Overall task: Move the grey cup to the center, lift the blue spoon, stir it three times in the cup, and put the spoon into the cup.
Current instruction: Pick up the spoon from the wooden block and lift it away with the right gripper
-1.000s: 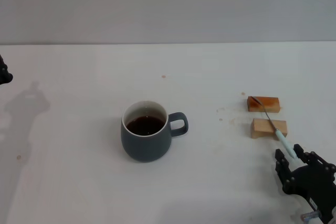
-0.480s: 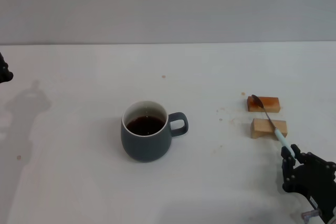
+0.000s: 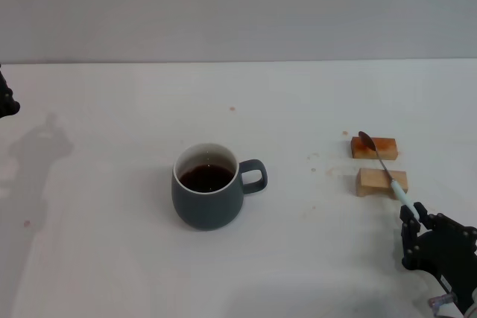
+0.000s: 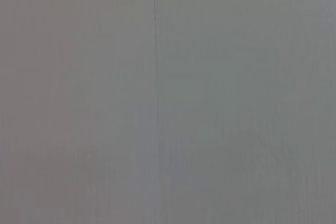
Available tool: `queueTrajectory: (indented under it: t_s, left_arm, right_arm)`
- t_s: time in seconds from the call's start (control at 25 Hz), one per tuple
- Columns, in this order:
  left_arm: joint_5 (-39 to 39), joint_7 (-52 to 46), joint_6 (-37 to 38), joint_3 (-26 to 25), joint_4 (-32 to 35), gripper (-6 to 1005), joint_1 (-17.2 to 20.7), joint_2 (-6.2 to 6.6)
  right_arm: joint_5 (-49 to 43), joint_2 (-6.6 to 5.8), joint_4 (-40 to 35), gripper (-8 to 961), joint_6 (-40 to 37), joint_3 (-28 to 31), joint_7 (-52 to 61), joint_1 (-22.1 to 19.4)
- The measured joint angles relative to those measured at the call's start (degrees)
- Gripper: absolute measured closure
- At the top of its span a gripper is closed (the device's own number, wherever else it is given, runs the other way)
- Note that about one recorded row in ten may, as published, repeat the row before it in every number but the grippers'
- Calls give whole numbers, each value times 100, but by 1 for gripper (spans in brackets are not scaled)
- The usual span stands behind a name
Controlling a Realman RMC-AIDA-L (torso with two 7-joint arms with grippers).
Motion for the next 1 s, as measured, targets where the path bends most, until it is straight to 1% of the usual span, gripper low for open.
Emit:
queueTrajectory:
  t_s: [0.36, 0.56, 0.8, 0.88, 0.92, 0.96, 1.0]
  left_arm:
    - [0, 0, -20, -13, 45, 1001, -36, -1]
    - [0, 0, -37, -22, 67, 1001, -48, -1]
    - [0, 0, -38, -16, 108, 1001, -60, -1]
    - [-1, 0, -38, 3, 189, 1001, -96, -5]
    - [-4, 0, -40, 4, 200, 1001, -101, -6]
    - [-4, 0, -40, 4, 200, 1001, -101, -6]
    - [-4, 0, -40, 4, 200, 1001, -101, -6]
  right_arm:
    - [33, 14, 67, 834, 20, 0, -277, 19]
    - [25, -4, 405, 834, 75, 79, -463, -111]
    - [-16, -36, 1273, 834, 630, 158, -977, -412]
    - [-52, -73, 1681, 834, 908, 172, -1103, -539]
    - [-81, -117, 2057, 834, 1198, 198, -1175, -657]
    - [-81, -117, 2057, 834, 1198, 198, -1175, -657]
    - [-110, -144, 2286, 834, 1325, 207, -1187, -725]
